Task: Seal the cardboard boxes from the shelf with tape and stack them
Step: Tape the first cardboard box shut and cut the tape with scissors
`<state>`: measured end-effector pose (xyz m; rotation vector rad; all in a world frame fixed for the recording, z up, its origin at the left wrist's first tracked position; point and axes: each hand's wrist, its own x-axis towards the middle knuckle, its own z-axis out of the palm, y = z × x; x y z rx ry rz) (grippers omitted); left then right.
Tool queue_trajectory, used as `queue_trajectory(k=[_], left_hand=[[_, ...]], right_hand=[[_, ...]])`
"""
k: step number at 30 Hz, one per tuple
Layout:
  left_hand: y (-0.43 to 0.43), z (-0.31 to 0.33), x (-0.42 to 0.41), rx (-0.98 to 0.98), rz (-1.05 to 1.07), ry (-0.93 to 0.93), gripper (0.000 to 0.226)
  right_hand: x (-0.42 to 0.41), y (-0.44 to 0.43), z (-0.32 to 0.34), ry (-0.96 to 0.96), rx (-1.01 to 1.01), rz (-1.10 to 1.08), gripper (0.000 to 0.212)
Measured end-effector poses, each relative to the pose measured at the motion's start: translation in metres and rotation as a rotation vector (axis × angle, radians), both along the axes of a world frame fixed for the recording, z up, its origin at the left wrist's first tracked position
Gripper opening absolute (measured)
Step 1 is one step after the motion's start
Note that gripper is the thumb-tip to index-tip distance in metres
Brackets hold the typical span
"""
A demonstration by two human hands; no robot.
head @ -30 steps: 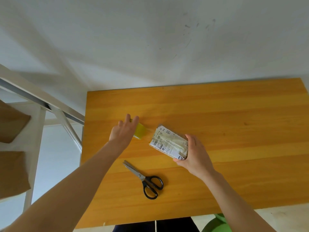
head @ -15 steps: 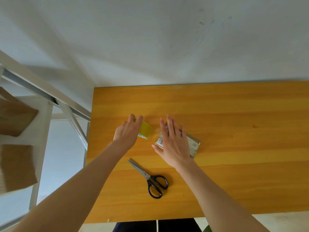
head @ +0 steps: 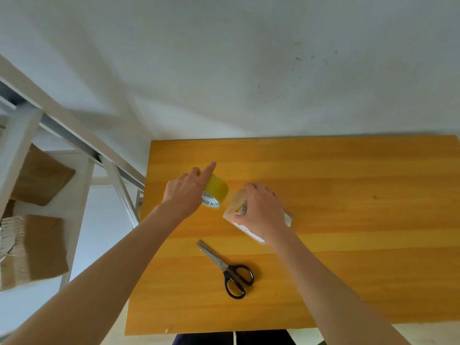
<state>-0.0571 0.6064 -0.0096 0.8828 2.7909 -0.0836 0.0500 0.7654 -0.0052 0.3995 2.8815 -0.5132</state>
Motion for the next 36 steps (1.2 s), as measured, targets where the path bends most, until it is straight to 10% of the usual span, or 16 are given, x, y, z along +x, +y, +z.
queue_trajectory(k=[10, 18, 24, 36], left_hand=[[0.010, 0.053, 0.000, 0.194, -0.066, 0.150, 0.070], [0.015, 0.028, 0.037, 0.706, 0.163, -0.184, 0.044], [0.022, 0.044, 0.041, 0.624, -0.232, -0.015, 0.040], [0.023, 0.039, 0.002, 0.279, -0.274, 0.108, 0.044]], right_hand=[[0.017, 0.001, 0.017, 0.167, -0.460, -0.177, 0.091], [0.048, 0.001, -0.009, 0.112, -0.491, -0.189, 0.100], [0.060, 0.003, -0.016, 0.122, -0.473, -0.208, 0.089], [0.075, 0.024, -0.020, 0.063, -0.489, -0.176, 0.094]])
